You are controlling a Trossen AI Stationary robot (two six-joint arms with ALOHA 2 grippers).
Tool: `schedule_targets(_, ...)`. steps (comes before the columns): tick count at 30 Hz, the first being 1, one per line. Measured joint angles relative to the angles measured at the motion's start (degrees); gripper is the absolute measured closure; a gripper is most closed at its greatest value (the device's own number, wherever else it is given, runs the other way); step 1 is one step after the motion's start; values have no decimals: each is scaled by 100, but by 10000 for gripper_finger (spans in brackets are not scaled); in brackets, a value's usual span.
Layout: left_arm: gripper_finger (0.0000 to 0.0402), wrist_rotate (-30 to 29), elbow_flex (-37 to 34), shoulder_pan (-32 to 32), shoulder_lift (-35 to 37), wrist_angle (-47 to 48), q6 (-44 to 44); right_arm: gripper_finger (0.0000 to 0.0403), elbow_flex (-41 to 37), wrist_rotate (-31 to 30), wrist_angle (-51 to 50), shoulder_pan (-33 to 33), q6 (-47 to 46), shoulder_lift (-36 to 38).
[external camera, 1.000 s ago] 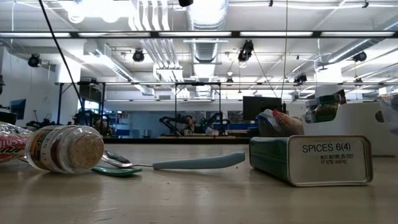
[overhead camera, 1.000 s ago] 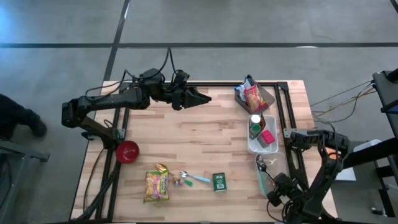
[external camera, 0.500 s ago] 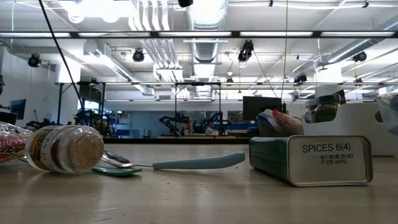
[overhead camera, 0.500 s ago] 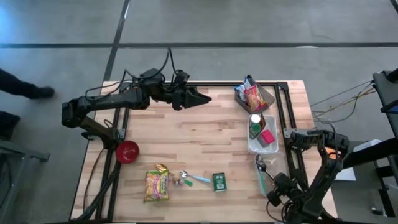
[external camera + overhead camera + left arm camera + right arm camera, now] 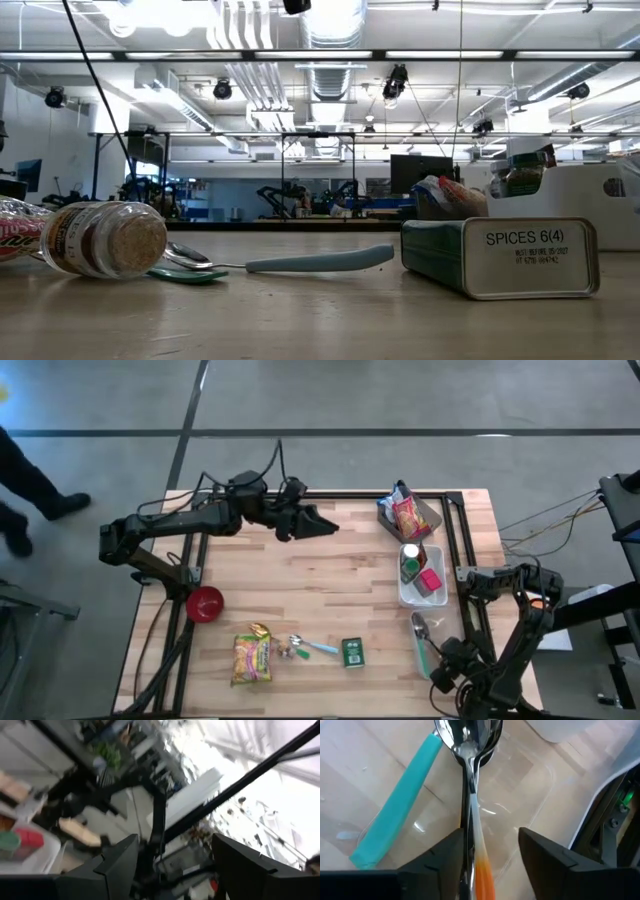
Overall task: Pick & Place Food Item
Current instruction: Put the blue spoon into the transparent bin
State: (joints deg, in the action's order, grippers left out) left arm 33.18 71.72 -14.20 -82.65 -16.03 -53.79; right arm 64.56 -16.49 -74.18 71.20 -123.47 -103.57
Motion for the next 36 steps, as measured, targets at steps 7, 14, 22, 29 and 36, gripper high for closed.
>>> schedule_targets(7,148,246,0,65,0,1354,511,174,159,-18,-241,4,158,2)
schedule_targets(14,148,21,0,281,-2,3112,1805,169,641,-18,-1236,4,121,9)
schedule_targets(22,148,-1738,-31,1246,-11,4443,4147,169,937,-195,-1589,-66,-41,176)
schedule_targets(29,148,-2133,-567,2082,-79,4319,4824,169,948,-703,-1580,-192,-55,498)
schedule_targets(36,148,-2165,-1027,2521,-565,3816,4786,169,999,-1343,-1590,-489,250,852)
